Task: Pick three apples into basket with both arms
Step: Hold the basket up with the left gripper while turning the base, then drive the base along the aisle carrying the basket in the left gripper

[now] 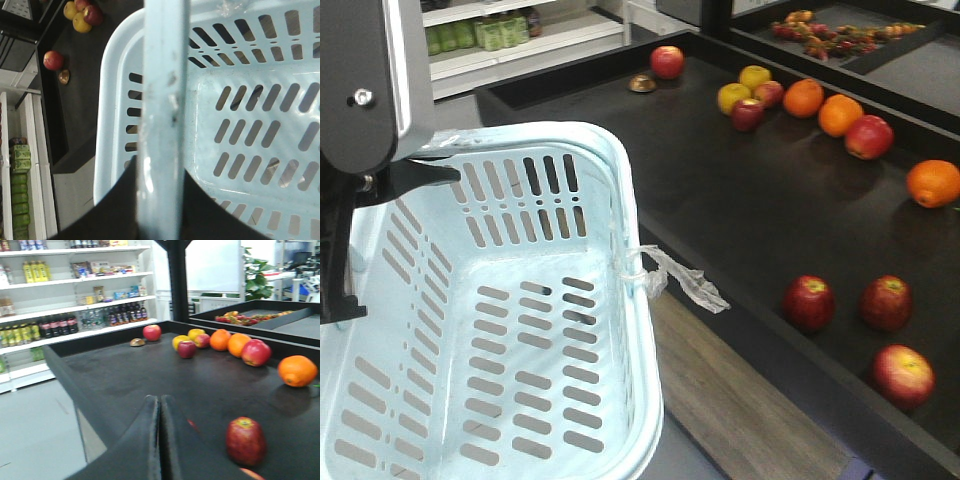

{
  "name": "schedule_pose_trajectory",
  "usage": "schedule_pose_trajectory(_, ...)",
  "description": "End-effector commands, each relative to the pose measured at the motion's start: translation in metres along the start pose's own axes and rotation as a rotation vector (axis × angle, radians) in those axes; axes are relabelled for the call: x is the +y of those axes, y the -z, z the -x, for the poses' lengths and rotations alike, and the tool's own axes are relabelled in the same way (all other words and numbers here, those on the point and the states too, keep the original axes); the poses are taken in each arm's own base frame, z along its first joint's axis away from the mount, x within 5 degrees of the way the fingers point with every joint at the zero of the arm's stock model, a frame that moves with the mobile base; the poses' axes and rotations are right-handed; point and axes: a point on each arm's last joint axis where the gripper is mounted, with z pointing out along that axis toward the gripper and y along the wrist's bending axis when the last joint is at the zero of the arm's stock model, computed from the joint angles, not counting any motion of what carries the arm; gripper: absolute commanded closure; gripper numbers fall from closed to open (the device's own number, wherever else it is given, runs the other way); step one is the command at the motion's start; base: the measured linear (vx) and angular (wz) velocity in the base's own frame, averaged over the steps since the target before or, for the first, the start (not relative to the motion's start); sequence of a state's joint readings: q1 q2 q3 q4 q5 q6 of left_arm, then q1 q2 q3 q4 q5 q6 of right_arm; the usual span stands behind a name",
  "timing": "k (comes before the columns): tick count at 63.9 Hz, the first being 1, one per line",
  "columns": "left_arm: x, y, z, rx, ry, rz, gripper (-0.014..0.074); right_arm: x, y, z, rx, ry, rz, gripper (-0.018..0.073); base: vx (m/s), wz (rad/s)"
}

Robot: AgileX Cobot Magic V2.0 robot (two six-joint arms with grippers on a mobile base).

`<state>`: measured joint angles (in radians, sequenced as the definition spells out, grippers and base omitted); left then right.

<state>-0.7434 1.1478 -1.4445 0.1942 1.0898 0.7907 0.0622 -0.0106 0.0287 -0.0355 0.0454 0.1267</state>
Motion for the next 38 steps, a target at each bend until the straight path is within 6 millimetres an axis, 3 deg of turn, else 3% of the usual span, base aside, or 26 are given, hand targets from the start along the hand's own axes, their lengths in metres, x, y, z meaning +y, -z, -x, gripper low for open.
schedule_pose_trajectory(1,0.0105,0.0157,0.006,-0.088,0.018,0.099,0.0603,0.0003,0.0003,0.0022,-0.066,0.012,0.006,0.0568,-0.07,0.38)
schedule_pose_trajectory(38,0.0105,0.0157,0.006,-0.088,0.018,0.099,0.0603,0.0003,0.0003,0.0021,-0.065,0.012,0.006,0.0568,-0.04,0.47)
